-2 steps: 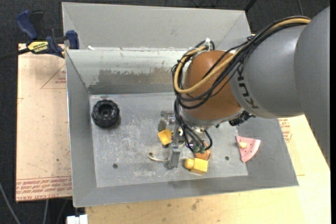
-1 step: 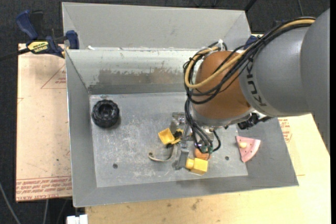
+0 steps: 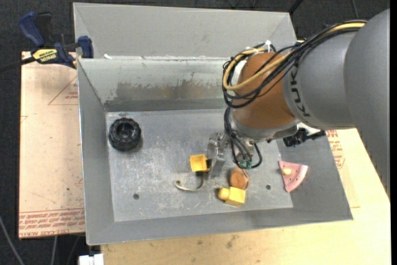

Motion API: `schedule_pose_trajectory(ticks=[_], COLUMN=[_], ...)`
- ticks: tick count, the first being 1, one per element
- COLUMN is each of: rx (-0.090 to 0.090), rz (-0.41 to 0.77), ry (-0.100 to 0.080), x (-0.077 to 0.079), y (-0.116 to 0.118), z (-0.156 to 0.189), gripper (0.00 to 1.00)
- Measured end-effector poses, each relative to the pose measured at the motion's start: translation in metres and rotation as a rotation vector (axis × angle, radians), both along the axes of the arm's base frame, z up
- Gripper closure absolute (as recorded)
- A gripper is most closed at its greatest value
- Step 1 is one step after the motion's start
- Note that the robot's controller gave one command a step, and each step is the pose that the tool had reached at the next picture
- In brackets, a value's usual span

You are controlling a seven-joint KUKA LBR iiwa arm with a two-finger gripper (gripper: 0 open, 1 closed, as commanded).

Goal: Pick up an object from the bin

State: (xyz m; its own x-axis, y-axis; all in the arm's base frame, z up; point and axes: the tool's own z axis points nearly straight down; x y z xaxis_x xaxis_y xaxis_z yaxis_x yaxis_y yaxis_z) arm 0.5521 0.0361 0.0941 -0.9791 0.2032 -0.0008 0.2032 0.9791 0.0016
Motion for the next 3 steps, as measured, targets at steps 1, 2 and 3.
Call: schedule_pose_trajectory(ticks=[1, 2, 3], rx=[0.000, 0.000, 0.000], rz=[-0.001, -0.001, -0.001], ry=[0.000, 0.000, 0.000], x=[0.0001, 0.0002, 0.0002], y=[-0.0001, -0.0001, -0.0001], z=[0.0001, 0.0001, 0.0001], gripper=[0.00, 1.00, 1.00])
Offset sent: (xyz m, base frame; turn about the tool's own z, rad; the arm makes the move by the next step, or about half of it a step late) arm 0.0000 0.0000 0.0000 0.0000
